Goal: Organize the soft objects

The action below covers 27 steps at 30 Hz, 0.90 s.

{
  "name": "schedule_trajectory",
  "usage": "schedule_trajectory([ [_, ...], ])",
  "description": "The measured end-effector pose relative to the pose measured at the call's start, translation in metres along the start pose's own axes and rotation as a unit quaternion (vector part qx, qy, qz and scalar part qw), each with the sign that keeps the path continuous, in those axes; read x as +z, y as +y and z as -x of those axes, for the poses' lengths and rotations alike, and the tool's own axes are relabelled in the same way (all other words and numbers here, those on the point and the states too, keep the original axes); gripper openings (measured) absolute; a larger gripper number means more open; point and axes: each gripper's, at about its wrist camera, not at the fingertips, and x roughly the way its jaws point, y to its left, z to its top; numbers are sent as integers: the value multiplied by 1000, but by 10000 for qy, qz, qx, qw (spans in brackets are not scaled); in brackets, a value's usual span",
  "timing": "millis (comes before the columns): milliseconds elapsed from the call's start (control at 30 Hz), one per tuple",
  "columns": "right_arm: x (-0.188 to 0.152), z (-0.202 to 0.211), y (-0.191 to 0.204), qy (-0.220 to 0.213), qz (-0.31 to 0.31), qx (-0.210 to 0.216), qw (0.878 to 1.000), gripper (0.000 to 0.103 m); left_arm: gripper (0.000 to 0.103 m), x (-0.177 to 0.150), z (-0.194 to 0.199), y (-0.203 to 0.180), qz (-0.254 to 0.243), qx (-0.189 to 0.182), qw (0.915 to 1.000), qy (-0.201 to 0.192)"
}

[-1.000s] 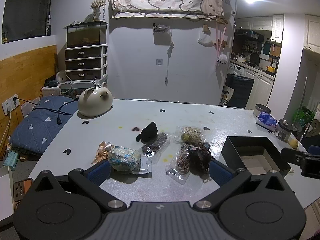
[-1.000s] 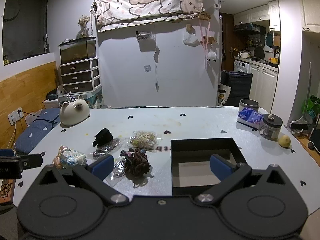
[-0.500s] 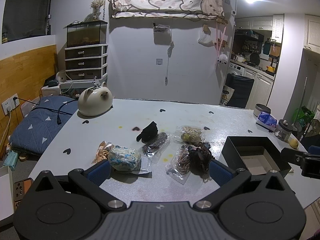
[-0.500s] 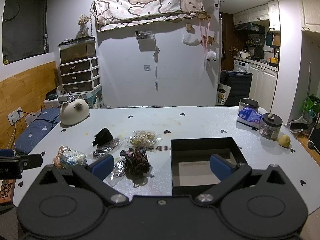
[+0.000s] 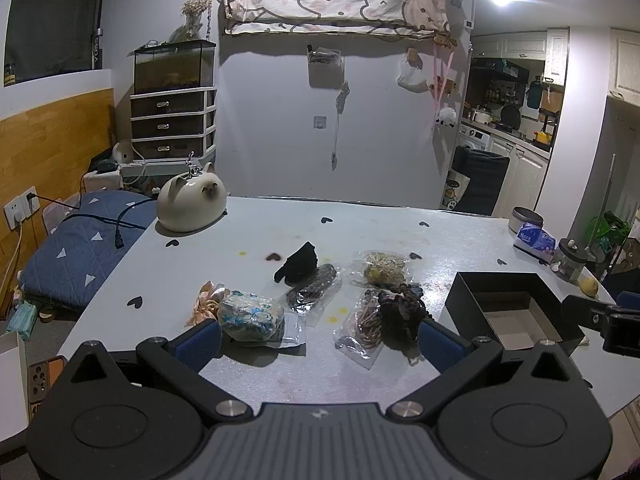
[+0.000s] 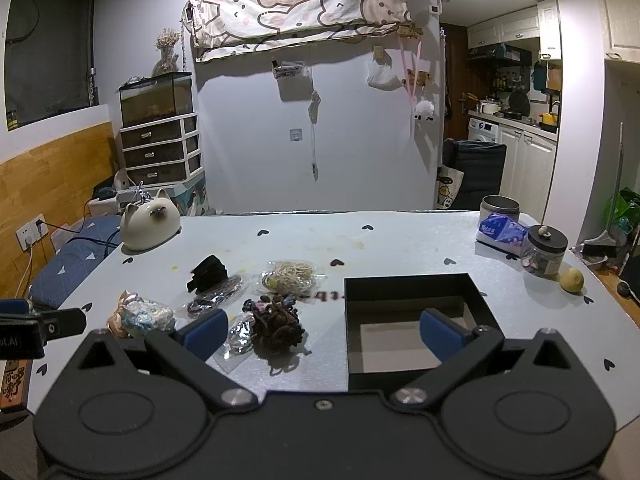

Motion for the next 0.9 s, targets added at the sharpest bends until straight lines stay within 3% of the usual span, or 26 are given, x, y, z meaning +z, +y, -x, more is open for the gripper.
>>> schedule_trajectory([
  [900,-2,-3,1,29,1,6,10000,103,103,0,0,0,1,-1,10000,23],
])
